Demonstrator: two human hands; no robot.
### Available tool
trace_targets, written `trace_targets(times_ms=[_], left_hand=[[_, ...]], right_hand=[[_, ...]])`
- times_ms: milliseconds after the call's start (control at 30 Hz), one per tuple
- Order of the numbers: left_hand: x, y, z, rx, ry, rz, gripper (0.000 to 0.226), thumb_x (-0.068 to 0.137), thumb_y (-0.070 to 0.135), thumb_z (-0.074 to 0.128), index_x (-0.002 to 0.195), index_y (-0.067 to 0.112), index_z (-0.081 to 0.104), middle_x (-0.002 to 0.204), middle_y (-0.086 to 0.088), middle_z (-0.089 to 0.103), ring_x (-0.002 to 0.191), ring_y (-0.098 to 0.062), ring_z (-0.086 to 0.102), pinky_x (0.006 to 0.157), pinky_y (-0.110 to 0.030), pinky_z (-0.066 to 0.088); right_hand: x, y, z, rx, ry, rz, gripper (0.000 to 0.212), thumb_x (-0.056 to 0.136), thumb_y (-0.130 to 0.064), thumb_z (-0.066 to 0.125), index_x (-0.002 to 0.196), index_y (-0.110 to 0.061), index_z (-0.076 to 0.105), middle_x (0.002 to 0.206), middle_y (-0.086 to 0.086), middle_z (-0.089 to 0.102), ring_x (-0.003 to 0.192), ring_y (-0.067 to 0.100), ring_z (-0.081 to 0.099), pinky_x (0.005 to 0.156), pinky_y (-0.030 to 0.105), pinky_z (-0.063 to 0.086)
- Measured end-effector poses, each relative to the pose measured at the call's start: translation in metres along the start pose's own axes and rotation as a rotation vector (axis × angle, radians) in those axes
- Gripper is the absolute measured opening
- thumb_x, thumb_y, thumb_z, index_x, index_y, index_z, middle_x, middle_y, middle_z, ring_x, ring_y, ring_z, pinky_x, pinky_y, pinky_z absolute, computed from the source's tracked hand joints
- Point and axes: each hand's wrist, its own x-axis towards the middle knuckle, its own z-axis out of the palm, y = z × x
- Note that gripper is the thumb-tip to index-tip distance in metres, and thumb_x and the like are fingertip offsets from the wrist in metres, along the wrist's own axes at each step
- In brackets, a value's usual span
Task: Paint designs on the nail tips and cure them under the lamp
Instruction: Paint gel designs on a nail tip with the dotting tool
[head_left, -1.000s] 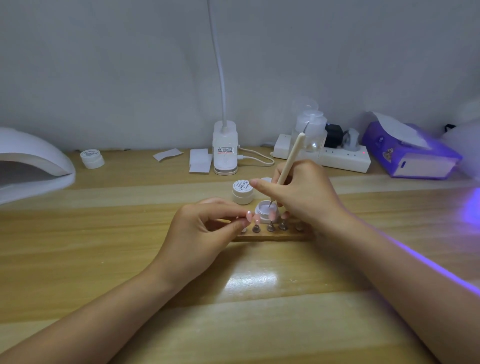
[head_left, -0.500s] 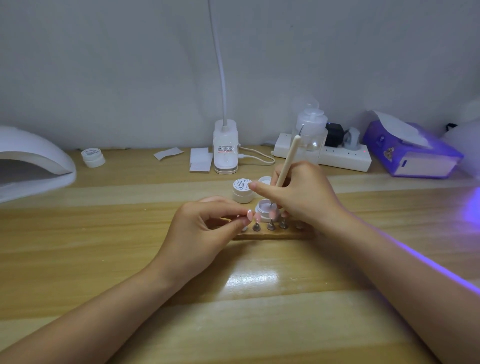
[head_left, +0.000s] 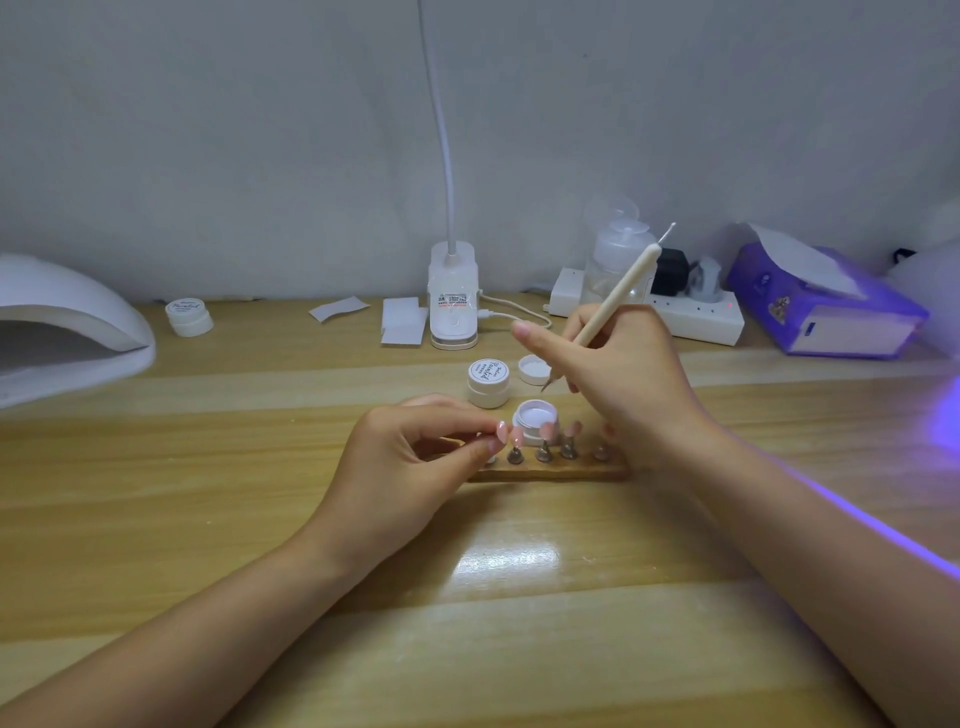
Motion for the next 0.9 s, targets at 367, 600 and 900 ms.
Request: trace_targets(times_ms=[367, 600, 900], left_hand=[[0.0, 0.001, 0.0, 0.011, 0.002, -0.008, 0.017, 0.074, 0.001, 0.07, 0.077, 0.018, 0.074, 0.078, 0.002, 0.071, 0.071, -0.007, 0.064, 0.067, -0.023, 0.051], [0.0, 0.002, 0.0, -0.013, -0.009, -0.006, 0.01, 0.074, 0.008, 0.07, 0.079, 0.015, 0.074, 0.076, -0.001, 0.071, 0.073, -0.01, 0.065, 0.068, -0.028, 0.052], [0.0, 0.001, 0.001, 0.0, -0.01, 0.006, 0.013, 0.074, 0.003, 0.07, 0.079, 0.015, 0.074, 0.076, -0.001, 0.071, 0.073, -0.01, 0.065, 0.068, -0.025, 0.052]], right_hand=[[-0.004, -0.003, 0.001, 0.134, 0.034, -0.023, 0.042, 0.075, -0.04, 0.071, 0.05, -0.013, 0.049, 0.037, -0.007, 0.048, 0.038, 0.001, 0.043, 0.042, 0.01, 0.035], [-0.005, 0.009, 0.003, 0.002, -0.127, 0.068, 0.041, 0.075, -0.041, 0.073, 0.054, -0.017, 0.047, 0.037, -0.003, 0.051, 0.039, 0.018, 0.061, 0.042, 0.03, 0.044], [-0.005, 0.011, 0.005, -0.145, -0.143, -0.012, 0.043, 0.076, -0.044, 0.07, 0.056, -0.012, 0.05, 0.043, 0.0, 0.059, 0.031, 0.002, 0.049, 0.033, 0.01, 0.029]])
